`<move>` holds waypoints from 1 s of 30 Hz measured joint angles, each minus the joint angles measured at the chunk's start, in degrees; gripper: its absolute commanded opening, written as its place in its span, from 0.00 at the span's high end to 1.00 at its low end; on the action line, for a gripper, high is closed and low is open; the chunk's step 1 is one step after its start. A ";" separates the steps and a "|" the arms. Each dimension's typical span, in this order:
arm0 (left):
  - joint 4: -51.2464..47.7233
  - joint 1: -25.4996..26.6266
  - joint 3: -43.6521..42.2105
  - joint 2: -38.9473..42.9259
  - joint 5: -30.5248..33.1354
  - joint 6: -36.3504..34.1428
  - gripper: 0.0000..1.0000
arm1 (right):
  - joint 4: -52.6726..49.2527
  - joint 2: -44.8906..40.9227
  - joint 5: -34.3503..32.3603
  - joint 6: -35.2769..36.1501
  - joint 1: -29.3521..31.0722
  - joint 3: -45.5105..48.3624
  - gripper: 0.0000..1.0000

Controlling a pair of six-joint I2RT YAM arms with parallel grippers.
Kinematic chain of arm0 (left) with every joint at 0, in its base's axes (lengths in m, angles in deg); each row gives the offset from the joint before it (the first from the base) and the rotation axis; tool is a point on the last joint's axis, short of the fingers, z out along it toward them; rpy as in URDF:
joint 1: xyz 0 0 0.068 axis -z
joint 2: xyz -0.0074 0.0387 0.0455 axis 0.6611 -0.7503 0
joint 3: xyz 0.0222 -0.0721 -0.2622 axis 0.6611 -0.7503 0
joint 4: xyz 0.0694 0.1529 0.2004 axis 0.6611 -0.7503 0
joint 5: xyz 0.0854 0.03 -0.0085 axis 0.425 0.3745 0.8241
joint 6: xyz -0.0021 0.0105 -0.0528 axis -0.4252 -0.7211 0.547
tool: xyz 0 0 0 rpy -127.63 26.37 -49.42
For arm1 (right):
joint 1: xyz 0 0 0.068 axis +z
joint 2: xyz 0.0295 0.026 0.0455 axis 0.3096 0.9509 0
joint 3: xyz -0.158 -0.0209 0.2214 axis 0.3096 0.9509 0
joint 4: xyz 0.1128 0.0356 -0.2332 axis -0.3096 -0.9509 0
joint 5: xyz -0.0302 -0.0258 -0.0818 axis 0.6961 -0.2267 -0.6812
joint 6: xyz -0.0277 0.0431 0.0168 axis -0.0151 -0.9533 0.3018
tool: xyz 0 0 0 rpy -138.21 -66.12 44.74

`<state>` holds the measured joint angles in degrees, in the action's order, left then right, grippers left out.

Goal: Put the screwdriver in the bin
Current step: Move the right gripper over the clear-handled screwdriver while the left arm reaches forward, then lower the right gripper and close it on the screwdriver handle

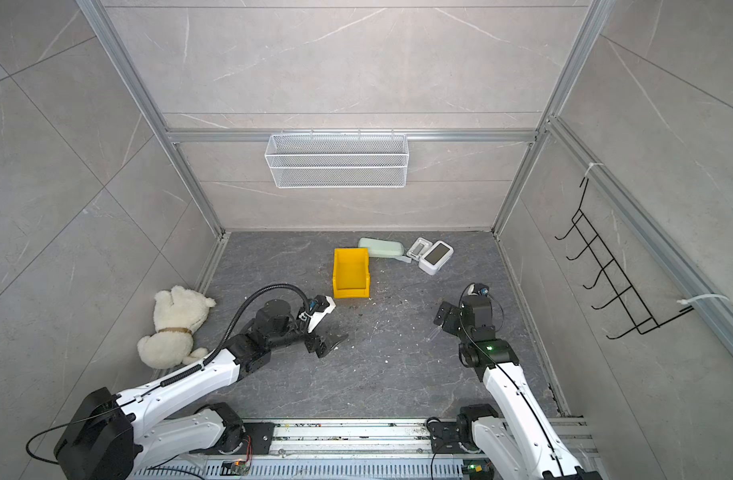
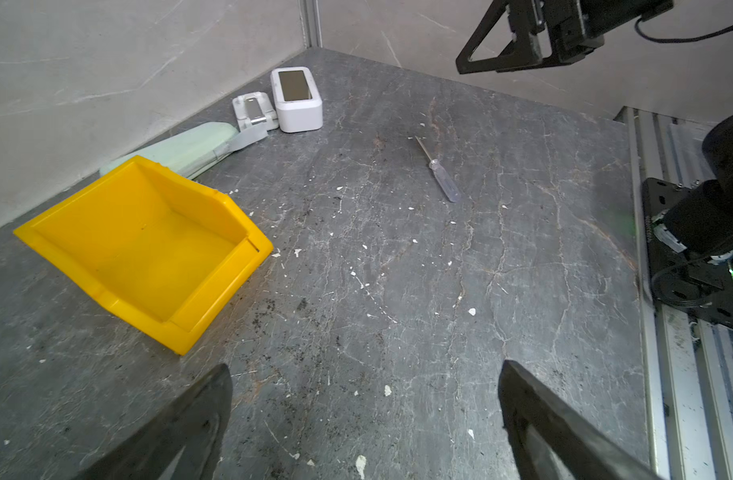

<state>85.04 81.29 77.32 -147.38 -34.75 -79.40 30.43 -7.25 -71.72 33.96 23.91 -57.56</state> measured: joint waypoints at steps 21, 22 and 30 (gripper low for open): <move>1.86 0.04 -0.07 -1.16 -1.51 0.81 0.00 | 1.97 31.17 2.29 -10.99 5.42 -4.02 0.24; 1.92 0.04 -0.07 -1.16 -1.51 0.79 0.00 | 1.95 31.32 2.19 -11.02 5.44 -4.13 0.26; 2.12 0.04 -0.63 -1.16 -1.51 0.79 0.00 | 1.42 32.30 0.31 -11.10 5.44 -4.76 0.37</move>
<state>87.16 81.33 76.68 -148.54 -36.26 -78.61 31.86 25.05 -71.42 22.86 29.35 -62.32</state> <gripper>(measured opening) 0.999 0.662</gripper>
